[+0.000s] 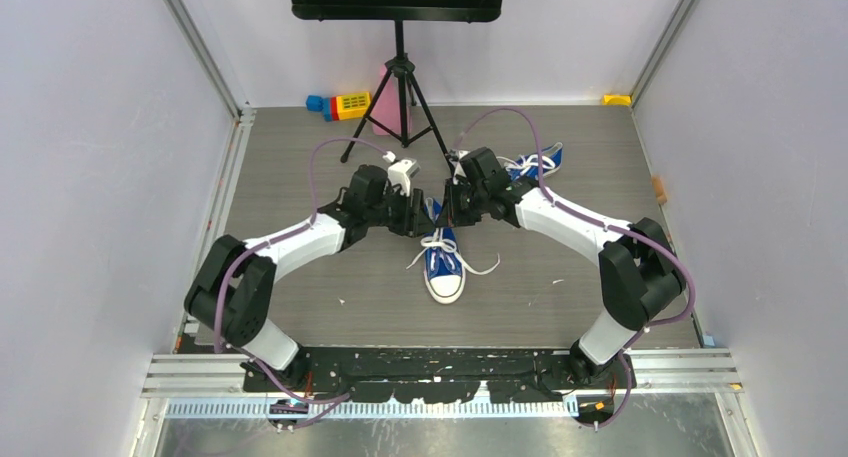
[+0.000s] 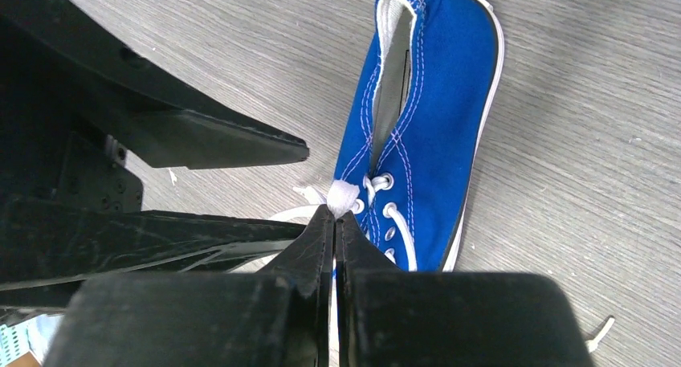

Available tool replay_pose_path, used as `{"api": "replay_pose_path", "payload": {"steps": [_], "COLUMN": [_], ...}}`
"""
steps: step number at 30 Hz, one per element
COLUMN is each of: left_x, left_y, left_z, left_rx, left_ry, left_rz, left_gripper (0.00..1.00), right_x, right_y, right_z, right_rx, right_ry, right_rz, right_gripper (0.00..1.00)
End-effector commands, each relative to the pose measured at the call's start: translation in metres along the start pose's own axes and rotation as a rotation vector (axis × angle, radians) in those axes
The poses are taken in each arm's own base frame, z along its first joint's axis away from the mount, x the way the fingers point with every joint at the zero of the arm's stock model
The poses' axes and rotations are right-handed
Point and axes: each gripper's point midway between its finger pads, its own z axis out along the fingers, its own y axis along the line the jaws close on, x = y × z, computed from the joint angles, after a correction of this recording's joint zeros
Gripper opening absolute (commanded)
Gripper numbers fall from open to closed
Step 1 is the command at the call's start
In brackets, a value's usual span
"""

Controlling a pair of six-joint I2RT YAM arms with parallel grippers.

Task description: Tie the shoes

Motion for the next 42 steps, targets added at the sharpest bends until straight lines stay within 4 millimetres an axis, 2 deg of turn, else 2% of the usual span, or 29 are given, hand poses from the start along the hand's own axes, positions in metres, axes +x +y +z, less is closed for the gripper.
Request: {"api": "replay_pose_path", "payload": {"steps": [1, 11, 18, 21, 27, 29, 32, 34, 36, 42], "left_x": [-0.023, -0.018, -0.018, -0.020, -0.041, -0.046, -0.050, -0.050, -0.050, -0.036], "left_y": [-0.020, -0.021, -0.023, -0.022, -0.026, -0.027, -0.021, -0.014, -0.007, 0.011], "left_z": [0.010, 0.024, 0.028, 0.027, 0.010, 0.005, -0.005, -0.012, -0.021, -0.046], "left_rx": [0.123, 0.170, 0.186, 0.176, 0.131, 0.114, 0.051, -0.008, -0.065, -0.213], "left_ry": [-0.063, -0.050, -0.041, -0.045, -0.103, -0.110, -0.118, -0.118, -0.115, -0.054], "left_rz": [0.074, 0.038, 0.018, 0.019, 0.063, 0.074, 0.080, 0.081, 0.087, 0.085], "left_gripper": [0.43, 0.41, 0.24, 0.09, 0.05, 0.03, 0.00, 0.00, 0.00, 0.00], "right_x": [-0.022, -0.027, -0.030, -0.030, -0.027, -0.024, -0.021, -0.019, -0.016, 0.005], "right_y": [0.012, 0.016, 0.020, 0.020, 0.016, 0.014, 0.009, 0.005, 0.000, -0.021], "right_z": [-0.017, -0.021, -0.024, -0.026, -0.030, -0.030, -0.034, -0.039, -0.045, -0.057], "right_rx": [-0.037, -0.045, -0.060, -0.060, -0.049, -0.042, -0.023, -0.010, 0.005, 0.062], "right_ry": [-0.092, -0.114, -0.127, -0.131, -0.135, -0.130, -0.137, -0.151, -0.164, -0.158], "right_rz": [-0.006, 0.000, 0.004, 0.006, 0.009, 0.009, 0.012, 0.013, 0.015, 0.070], "right_gripper": [0.00, 0.00, 0.00, 0.00, 0.05, 0.12, 0.39, 0.48, 0.53, 0.60]}}
